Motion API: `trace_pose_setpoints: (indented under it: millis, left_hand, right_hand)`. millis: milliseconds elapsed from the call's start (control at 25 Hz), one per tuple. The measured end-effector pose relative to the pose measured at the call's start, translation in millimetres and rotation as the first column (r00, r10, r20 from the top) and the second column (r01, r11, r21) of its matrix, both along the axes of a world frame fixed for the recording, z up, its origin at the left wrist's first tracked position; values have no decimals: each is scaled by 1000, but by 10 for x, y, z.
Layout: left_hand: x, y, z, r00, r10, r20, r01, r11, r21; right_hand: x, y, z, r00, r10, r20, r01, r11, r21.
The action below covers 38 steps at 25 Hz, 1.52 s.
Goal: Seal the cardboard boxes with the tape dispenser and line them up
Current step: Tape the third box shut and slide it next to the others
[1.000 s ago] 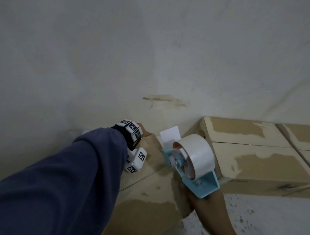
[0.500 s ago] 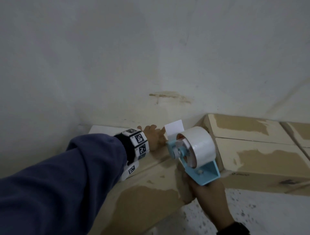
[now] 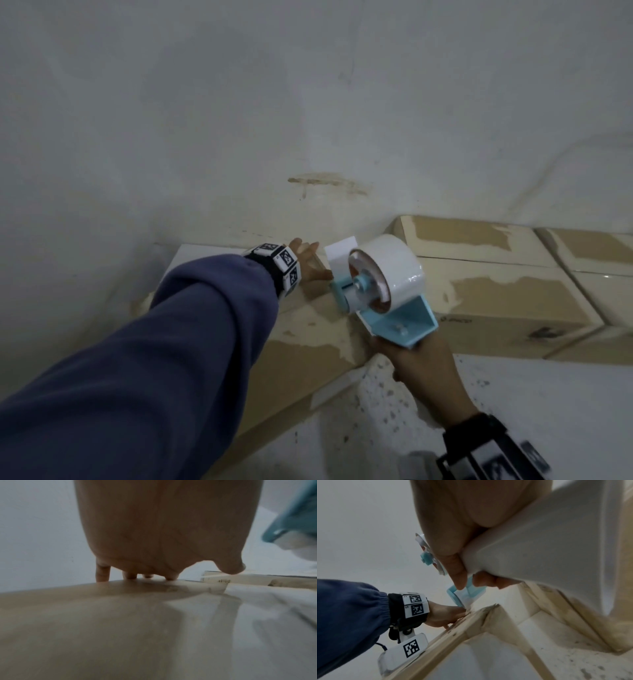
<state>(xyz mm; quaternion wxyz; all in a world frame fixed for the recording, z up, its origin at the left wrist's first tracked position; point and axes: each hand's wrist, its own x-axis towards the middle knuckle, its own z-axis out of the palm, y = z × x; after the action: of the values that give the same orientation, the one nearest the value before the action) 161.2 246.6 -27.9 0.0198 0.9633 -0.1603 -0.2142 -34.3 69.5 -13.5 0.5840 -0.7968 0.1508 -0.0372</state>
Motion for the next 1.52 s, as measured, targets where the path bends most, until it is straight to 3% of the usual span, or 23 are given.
trace_pose_setpoints:
  millis: [200,360,520,600,760,880,1080,1280,1400,1520]
  left_hand:
    - [-82,-20,114,997,59,-55,-55,996,71]
    - [-153,-98,146,996,85,1,-84,981,175]
    - [-580,-288,282,988,56,141,-58,998,10]
    - [-922,-326,381,995,-11,95,16,999,-52]
    - [-1496,-404,218,994,-95,45,94,995,28]
    - [-1499,-437,-50,992,-42,119,32,996,84]
    - [-1402,-419,-146,959,-170,225,144,981,127]
    - [-1208,-332,-176,961,-99,258,67,989,132]
    - [-1168,-339,-195,957,-67,281,45,996,82]
    - [-1187,-374,-232,965,-63,256,42,995,87]
  right_hand:
    - [-506,-256,-83,978,-76,-194,67,996,-53]
    - [-563,-307,-121,979,-53,-197,44,998,-48]
    - [-596,-332,-110,978,2,-207,22,994,112]
    - [-622,-347,-69,973,77,-217,-51,991,126]
    - [-572,-444,-29,966,155,-208,-148,988,46]
    - [-555,-471,-17,959,206,-195,-212,977,-7]
    - [-421,-424,19,955,255,-149,-265,963,-50]
    - [-105,-335,172,924,343,-167,-361,927,-98]
    - [-64,-366,195,935,321,-151,-338,936,-102]
    - [-273,-519,126,949,285,-132,-287,958,1]
